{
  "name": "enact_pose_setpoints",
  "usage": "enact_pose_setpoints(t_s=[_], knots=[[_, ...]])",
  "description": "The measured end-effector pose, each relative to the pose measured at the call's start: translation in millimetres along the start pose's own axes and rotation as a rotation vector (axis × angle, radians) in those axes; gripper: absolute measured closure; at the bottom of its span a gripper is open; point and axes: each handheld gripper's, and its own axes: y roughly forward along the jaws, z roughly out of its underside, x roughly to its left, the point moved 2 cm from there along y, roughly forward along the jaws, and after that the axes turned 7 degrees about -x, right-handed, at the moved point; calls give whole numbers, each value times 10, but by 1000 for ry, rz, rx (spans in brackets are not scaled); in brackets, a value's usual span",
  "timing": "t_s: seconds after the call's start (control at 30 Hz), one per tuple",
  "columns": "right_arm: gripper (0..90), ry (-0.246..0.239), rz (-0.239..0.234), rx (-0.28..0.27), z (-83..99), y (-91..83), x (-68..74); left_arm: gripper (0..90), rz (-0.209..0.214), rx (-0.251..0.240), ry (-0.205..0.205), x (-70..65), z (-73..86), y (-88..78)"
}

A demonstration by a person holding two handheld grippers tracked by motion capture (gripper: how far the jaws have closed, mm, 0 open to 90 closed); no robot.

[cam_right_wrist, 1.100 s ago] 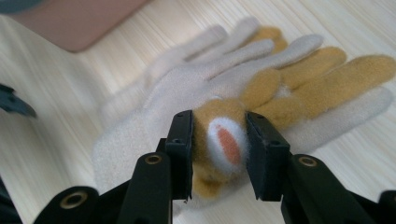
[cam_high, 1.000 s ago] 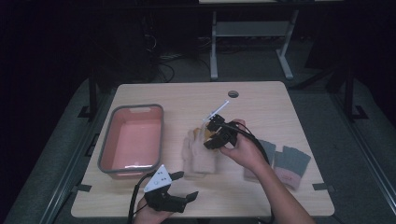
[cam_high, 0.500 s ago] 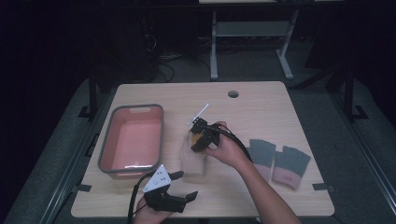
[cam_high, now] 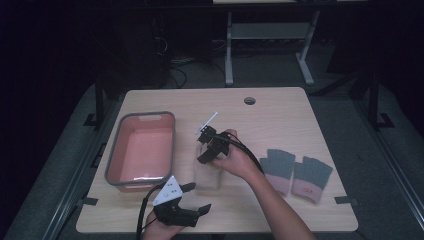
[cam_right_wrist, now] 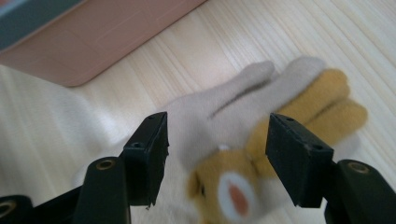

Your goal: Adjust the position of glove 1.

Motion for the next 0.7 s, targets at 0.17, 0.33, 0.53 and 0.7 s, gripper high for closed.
enact_pose_setpoints(t_s=[0.17, 0.33, 0.53, 0.7], knots=[[416, -38, 23, 22, -47, 131, 45, 157, 2, -4, -11, -3, 3, -2], [421, -49, 29, 45, -66, 238, 59, 157, 6, -3, -16, -1, -3, -9], [439, -76, 47, 86, -25, 315, 69, 158, 8, -14, -15, -6, -13, -17], [451, -91, 55, 96, 29, 250, 22, 157, 16, -7, -32, -9, -6, 0]])
